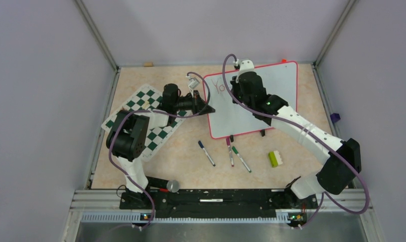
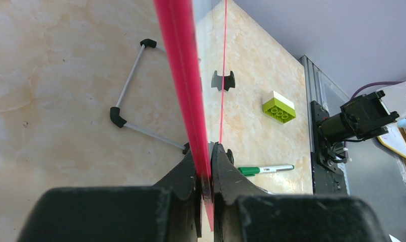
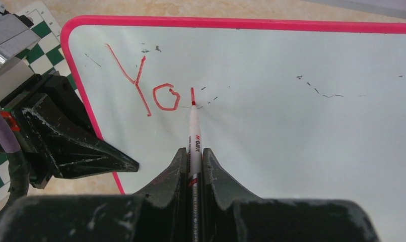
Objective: Write a sentence on the whiteboard
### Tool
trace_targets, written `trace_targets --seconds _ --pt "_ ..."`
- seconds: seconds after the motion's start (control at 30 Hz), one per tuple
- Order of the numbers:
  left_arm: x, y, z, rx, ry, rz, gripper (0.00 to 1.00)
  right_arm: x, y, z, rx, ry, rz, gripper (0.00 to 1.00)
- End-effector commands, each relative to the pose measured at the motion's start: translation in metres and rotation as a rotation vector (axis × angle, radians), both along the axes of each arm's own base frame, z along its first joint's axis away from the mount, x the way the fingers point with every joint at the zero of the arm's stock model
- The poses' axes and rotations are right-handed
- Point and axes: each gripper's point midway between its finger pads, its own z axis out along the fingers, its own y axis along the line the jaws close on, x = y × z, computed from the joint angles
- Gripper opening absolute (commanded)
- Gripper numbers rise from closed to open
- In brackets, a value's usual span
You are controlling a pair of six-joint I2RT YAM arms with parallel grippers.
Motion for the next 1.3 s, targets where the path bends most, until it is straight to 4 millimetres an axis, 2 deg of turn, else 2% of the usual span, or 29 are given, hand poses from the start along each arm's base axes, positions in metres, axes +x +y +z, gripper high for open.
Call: trace_targets --seconds 0.0,0.47,1.27 --pt "-0.008 -0.001 -0.029 0.059 -0.081 -0.036 0.0 -0.002 -0.008 0.005 0.006 -0.011 -0.016 0.0" --pt "-0.008 0.0 -0.03 0.06 -0.08 -0.035 0.0 0.003 -0.02 0.013 -0.021 -0.039 -0.076 0.0" --pt "-0.008 -0.001 -0.03 0.06 -0.082 -0.035 0.0 0.018 -0.012 0.033 0.001 -0.07 -0.078 0.0"
